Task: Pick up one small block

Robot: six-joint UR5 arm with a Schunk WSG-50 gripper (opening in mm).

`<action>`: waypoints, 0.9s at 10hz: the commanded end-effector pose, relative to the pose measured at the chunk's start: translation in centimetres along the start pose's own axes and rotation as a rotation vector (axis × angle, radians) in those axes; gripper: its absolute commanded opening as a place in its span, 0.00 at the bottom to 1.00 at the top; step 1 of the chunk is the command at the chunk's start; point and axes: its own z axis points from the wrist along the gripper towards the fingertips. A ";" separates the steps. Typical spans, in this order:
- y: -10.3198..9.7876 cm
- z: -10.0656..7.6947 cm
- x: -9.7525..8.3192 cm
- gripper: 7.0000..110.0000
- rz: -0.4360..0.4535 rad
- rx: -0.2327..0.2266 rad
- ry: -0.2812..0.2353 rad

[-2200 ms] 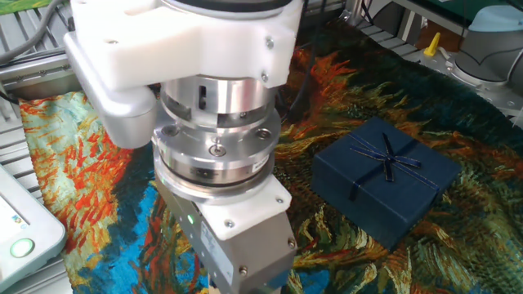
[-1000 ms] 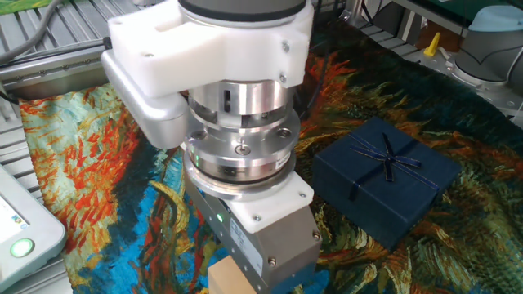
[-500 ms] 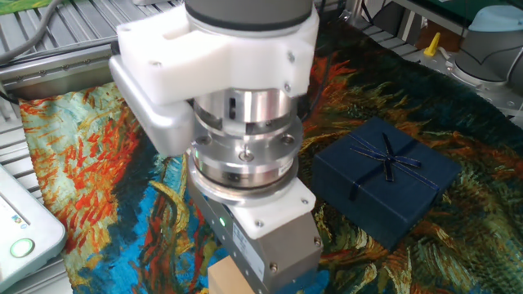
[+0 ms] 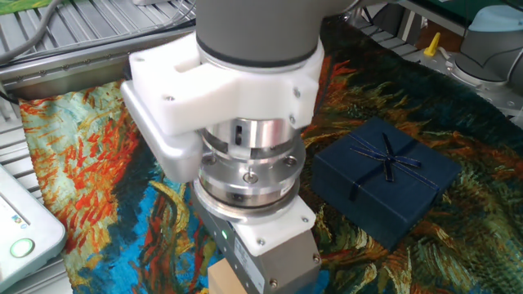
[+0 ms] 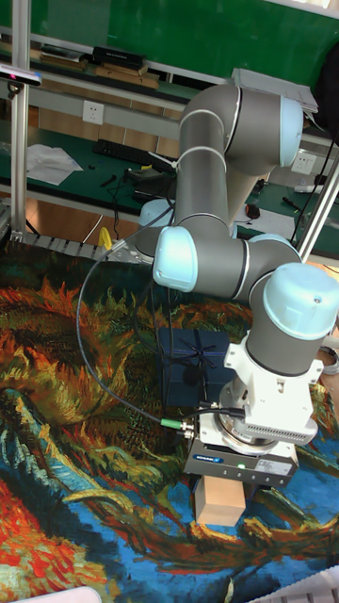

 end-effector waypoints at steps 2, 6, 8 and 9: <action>0.3 0.6 -0.4 0.57 0.011 -0.014 -0.024; 0.6 1.7 -0.8 0.57 0.002 -0.022 -0.042; 0.6 1.9 -0.8 0.57 0.003 -0.019 -0.045; 0.5 1.6 -0.6 0.57 0.006 -0.015 -0.037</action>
